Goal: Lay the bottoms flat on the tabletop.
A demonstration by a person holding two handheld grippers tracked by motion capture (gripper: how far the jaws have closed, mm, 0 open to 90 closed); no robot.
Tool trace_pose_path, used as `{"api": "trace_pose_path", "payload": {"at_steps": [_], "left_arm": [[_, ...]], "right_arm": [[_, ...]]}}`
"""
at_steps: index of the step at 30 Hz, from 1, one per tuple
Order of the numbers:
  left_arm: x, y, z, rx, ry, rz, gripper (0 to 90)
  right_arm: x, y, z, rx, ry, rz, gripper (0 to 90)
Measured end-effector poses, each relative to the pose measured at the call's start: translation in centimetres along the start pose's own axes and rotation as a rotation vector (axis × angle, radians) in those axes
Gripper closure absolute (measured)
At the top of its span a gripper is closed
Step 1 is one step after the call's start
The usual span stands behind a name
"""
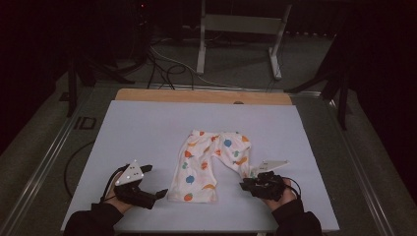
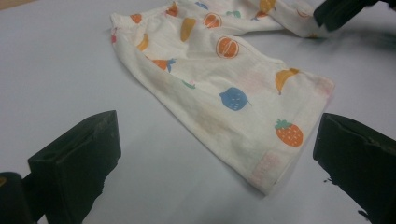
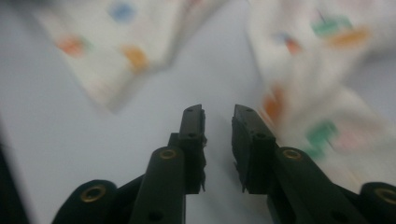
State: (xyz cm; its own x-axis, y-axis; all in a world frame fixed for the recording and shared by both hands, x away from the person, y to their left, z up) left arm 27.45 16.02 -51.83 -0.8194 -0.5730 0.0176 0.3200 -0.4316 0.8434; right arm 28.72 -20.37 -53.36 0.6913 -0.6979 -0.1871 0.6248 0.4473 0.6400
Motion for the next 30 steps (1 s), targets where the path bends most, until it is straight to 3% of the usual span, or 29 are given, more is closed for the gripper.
{"api": "trace_pose_path", "payload": {"at_steps": [4,7,9,13,16,19,22,26,27,28,30], "left_arm": [[0.0,0.0,-0.1,-0.001,0.001,0.001,1.5],[0.1,0.0,-0.1,-0.002,0.001,-0.004,1.5],[0.0,0.0,-0.1,-0.001,0.002,-0.001,1.5],[0.0,0.1,0.0,0.001,0.003,-0.005,1.6],[0.0,0.1,0.0,0.003,0.005,-0.003,1.6],[-0.1,0.0,0.0,0.002,0.002,-0.001,1.6],[-0.1,0.1,0.0,0.003,0.004,-0.001,1.6],[-0.1,0.1,-0.1,0.002,0.005,0.001,1.6],[-0.1,0.1,-0.1,0.002,0.005,0.001,1.6],[-0.1,0.0,-0.1,-0.001,0.005,-0.001,1.6],[-0.1,0.0,-0.2,-0.001,0.007,0.001,1.6]], "right_arm": [[1.1,-0.7,-0.1,-0.025,-0.103,0.028,67.9],[0.9,-1.0,-0.8,-0.071,-0.129,0.062,65.8],[0.8,-0.9,-1.0,-0.062,-0.149,0.107,69.3],[1.0,-0.8,-1.0,-0.065,-0.218,0.109,89.2],[0.7,-0.4,-0.8,-0.041,-0.183,0.075,90.0],[-0.3,0.9,0.4,0.042,-0.102,0.051,90.0],[-0.7,2.4,2.3,0.150,-0.066,0.020,90.0],[0.9,4.0,5.0,0.301,-0.043,-0.095,90.0],[0.9,4.0,5.0,0.301,-0.043,-0.095,90.0],[1.8,4.5,6.3,0.374,-0.022,-0.173,90.0],[2.8,4.5,6.9,0.403,-0.061,-0.210,90.0]]}}
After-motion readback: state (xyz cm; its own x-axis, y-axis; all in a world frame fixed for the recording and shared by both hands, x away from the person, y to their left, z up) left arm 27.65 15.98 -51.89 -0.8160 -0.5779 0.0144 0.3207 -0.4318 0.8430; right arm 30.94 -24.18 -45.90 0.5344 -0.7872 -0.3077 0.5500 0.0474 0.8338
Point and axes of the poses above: each handheld gripper's, and its own axes: z roughly backward along the jaws, y roughly out of its top, x roughly to its right, the point moved 5 cm from there along -z, roughly forward along the jaws, and after that the axes turned 4 degrees about -z, right-handed, at the moved point
